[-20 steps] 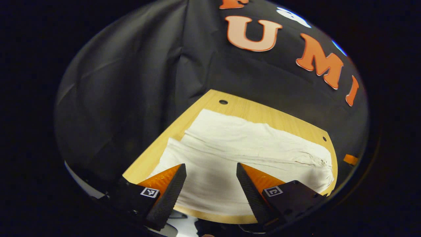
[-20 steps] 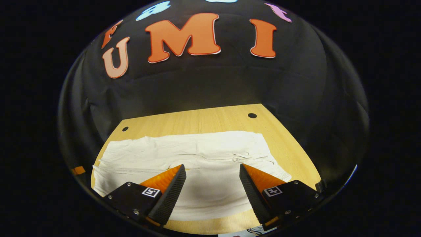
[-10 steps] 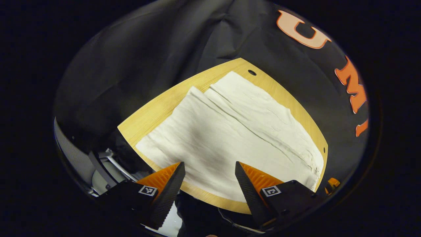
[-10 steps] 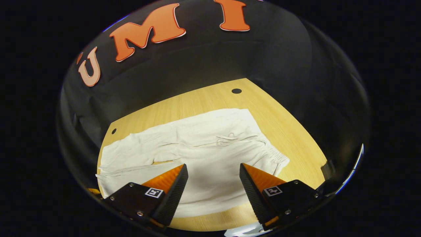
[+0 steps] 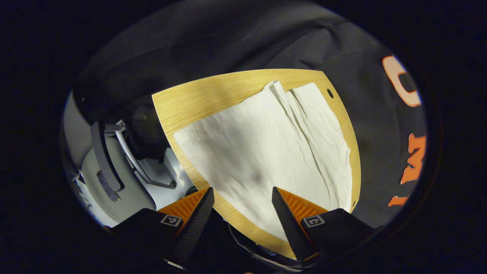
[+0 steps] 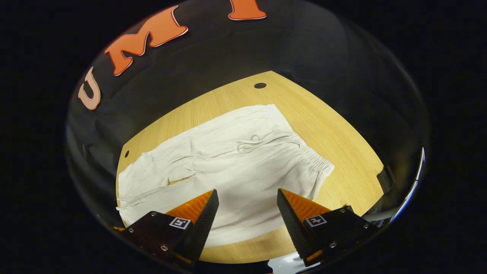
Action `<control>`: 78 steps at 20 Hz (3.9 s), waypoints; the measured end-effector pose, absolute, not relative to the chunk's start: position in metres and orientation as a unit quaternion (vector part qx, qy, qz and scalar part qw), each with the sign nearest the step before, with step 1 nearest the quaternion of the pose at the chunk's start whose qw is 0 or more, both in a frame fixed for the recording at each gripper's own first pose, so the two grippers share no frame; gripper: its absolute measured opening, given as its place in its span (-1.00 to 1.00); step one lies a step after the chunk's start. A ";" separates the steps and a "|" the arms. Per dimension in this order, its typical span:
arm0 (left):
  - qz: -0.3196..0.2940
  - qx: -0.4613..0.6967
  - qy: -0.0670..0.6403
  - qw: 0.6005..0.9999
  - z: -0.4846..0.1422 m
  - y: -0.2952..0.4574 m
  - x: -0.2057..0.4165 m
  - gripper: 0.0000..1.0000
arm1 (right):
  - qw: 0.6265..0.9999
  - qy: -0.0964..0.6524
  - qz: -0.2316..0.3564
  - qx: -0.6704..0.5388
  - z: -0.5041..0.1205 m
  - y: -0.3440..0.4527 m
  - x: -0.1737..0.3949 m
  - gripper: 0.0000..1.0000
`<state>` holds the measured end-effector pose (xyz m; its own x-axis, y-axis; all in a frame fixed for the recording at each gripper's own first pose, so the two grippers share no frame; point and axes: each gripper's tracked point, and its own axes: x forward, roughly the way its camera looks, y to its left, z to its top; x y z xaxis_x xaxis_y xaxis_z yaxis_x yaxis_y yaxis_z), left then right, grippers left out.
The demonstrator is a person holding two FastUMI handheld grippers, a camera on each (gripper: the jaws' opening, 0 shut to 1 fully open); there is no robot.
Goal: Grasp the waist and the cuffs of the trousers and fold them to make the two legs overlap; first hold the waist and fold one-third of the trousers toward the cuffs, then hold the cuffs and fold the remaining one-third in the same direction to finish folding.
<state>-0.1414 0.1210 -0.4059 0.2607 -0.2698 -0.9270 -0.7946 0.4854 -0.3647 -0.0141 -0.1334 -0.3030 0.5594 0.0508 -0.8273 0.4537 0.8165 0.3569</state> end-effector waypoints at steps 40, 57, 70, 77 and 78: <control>0.194 -0.439 0.462 0.746 -0.394 0.167 -0.048 -0.88 | 0.741 0.469 -0.273 0.396 -0.413 -0.252 -0.052 0.71; 0.183 -0.403 0.443 0.779 -0.329 0.143 -0.026 -0.89 | 0.682 0.468 -0.285 0.484 -0.426 -0.278 -0.028 -0.77; 0.101 -0.359 0.469 0.801 -0.332 0.149 0.051 -0.88 | 0.706 0.443 -0.279 0.477 -0.351 -0.285 0.014 -0.88; 0.038 -0.281 0.496 0.821 -0.332 0.163 0.112 -0.88 | 0.715 0.444 -0.271 0.467 -0.316 -0.284 0.060 -0.87; 0.029 -0.268 0.501 0.822 -0.337 0.163 0.121 -0.88 | 0.716 0.445 -0.271 0.465 -0.314 -0.284 0.065 -0.88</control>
